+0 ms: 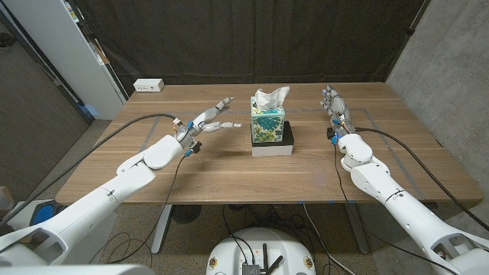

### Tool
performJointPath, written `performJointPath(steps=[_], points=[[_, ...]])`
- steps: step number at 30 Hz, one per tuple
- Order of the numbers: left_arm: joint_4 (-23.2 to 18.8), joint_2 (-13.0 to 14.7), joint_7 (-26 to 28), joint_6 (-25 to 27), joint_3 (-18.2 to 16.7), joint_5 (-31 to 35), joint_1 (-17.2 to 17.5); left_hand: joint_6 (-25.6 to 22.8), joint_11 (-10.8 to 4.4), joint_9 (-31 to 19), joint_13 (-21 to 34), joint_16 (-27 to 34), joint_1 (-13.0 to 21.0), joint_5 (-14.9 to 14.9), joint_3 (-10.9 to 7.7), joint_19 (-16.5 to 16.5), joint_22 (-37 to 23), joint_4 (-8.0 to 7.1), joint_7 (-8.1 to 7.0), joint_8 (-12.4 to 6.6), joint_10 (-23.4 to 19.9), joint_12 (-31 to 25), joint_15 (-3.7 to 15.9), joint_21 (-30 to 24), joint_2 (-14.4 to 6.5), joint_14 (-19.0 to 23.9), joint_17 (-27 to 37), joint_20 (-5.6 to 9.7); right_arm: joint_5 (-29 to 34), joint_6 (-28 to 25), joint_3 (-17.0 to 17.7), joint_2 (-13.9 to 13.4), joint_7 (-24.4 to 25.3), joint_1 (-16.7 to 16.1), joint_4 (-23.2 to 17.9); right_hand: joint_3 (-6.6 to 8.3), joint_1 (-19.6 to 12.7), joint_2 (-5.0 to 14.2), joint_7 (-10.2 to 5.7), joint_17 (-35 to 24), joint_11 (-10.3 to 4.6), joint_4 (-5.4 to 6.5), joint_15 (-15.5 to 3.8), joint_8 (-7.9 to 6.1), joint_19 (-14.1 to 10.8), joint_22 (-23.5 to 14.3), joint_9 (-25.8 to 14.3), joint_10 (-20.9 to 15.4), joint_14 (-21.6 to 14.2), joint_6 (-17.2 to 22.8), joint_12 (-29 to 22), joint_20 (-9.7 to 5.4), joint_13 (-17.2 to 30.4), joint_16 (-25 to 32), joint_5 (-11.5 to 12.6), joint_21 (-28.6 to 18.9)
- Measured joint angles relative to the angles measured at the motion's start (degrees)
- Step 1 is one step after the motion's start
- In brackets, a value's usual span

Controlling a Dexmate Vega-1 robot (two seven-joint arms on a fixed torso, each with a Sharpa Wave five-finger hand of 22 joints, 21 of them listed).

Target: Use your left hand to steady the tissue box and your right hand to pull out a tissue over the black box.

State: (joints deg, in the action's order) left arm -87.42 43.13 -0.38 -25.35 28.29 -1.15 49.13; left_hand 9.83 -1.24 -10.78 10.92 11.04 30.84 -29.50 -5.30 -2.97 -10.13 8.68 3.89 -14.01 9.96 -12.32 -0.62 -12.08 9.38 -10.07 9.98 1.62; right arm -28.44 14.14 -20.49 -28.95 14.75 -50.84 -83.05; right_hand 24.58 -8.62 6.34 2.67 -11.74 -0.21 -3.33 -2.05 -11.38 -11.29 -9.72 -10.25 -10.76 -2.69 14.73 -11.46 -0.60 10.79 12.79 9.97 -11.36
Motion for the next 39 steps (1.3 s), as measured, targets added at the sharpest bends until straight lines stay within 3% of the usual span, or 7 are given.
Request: performJointPath(steps=[39], points=[[10.4,-7.3,-6.9,-6.9,5.5,-3.0,-7.4,0.0,0.0,0.0,0.0,0.0,2.3,-0.4,1.8,2.9,-0.2,-0.38,0.0,-0.63,0.0,-0.3,0.23,-0.4,-0.8,0.2,-0.1,-0.18,1.0,0.9,0.3,-0.8,0.0,-1.2,-1.7,-0.24,0.0,0.0,0.31,0.0,-0.21,-0.72,0.0,0.0,0.0,0.0,0.0,-0.2,0.0,0.3,0.0,0.44,0.0,0.0,0.0,0.0]])
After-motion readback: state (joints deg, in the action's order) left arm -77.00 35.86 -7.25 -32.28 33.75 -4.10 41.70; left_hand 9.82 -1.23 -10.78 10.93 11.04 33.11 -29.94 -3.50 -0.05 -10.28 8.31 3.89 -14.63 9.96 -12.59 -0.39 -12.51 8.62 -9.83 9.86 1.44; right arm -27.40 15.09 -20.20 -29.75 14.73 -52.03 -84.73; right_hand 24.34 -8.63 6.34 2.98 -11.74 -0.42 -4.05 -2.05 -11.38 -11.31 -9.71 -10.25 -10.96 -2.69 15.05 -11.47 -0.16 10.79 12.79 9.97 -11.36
